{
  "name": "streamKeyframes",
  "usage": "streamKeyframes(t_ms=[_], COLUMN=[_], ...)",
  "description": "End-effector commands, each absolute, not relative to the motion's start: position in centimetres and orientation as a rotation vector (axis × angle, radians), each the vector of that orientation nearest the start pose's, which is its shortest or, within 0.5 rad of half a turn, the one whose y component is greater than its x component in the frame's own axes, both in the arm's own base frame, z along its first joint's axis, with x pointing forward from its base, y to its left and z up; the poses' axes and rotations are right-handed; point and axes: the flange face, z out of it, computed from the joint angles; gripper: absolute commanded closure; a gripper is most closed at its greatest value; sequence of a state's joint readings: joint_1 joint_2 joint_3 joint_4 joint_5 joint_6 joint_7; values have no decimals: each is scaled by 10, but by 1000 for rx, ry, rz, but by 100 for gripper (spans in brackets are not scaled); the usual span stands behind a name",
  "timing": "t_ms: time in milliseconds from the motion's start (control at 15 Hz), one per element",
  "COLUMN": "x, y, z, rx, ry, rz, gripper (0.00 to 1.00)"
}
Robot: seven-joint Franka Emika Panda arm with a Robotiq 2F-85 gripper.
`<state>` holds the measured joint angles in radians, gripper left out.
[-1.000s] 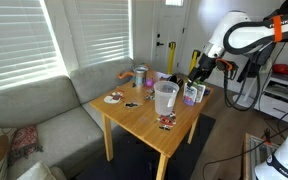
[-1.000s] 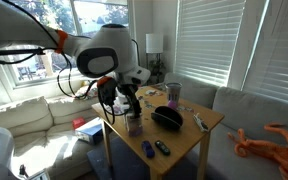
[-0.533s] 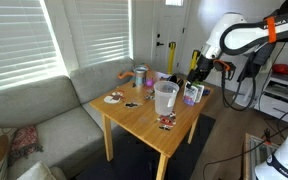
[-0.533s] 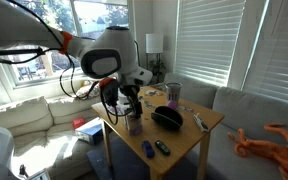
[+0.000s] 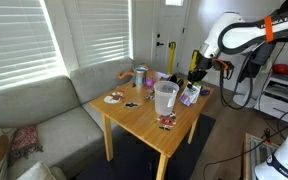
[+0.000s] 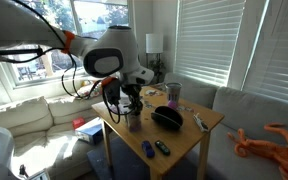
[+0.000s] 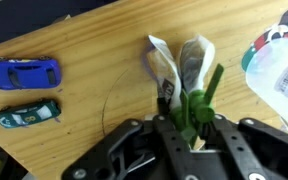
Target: Move the packet on the right to the left then place both packets in the clear cup
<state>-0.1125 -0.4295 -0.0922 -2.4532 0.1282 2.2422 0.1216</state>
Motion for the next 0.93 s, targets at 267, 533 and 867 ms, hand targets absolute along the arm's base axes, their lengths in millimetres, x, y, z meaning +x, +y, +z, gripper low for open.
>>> streamKeyframes(t_ms=[267,533,867], x=[431,428,419], y=[-89,-87,-76], z=[497,519,567], rx=[-2908,-2913,-2925], ry=[568,561,522], rz=[-356,-403,-479], gripper=[100,97,97])
